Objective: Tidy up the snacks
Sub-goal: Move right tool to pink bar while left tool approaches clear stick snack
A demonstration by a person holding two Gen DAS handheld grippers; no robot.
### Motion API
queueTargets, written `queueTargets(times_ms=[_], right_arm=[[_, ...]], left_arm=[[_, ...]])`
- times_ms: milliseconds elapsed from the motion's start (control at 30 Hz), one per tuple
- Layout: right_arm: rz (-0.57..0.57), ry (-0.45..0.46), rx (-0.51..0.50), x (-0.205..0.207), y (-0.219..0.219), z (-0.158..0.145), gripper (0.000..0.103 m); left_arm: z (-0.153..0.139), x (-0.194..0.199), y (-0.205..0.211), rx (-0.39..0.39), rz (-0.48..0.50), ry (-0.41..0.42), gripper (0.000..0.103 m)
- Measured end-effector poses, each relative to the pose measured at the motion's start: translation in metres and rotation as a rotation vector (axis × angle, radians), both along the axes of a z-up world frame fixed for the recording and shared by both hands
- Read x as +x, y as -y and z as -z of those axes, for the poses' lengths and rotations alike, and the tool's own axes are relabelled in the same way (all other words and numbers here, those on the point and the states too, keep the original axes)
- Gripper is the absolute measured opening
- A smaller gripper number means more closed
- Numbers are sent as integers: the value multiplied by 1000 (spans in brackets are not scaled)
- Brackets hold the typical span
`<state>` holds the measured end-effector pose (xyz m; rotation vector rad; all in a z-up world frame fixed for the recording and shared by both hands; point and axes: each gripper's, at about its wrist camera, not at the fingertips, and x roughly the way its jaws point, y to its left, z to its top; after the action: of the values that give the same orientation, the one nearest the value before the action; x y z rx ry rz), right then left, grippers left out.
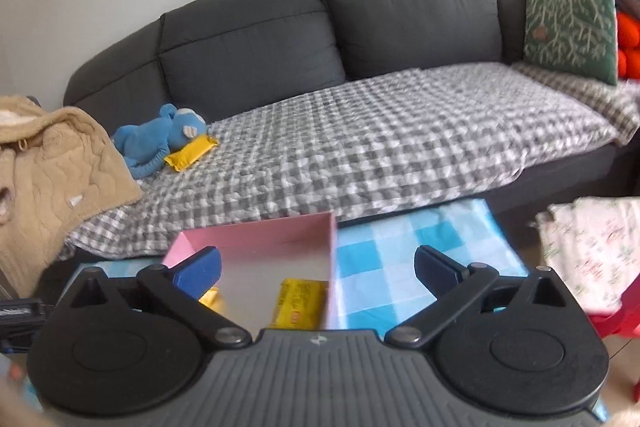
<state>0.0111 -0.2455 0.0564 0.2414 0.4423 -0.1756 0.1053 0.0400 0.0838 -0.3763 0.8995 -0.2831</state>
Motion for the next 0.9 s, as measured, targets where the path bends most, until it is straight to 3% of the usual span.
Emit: queueTargets(times_ms=[233, 433, 533, 733, 900], right_arm=[[50, -73, -186, -21, -5, 15, 103], [-24, -174, -54, -26, 14, 27, 103], [-117, -246, -37, -30, 4, 35, 103], [-267, -281, -80, -49, -27, 41, 101], [-328, -342, -83, -45, -43, 50, 90]], left_arm=[[17, -31, -19, -8, -39, -89, 84], [38, -61, -33, -56, -70, -198, 84], [48, -77, -36, -69, -81, -243, 84], [56, -106, -30, -42, -72, -255, 84], [58, -126, 0, -50, 13, -222, 84]])
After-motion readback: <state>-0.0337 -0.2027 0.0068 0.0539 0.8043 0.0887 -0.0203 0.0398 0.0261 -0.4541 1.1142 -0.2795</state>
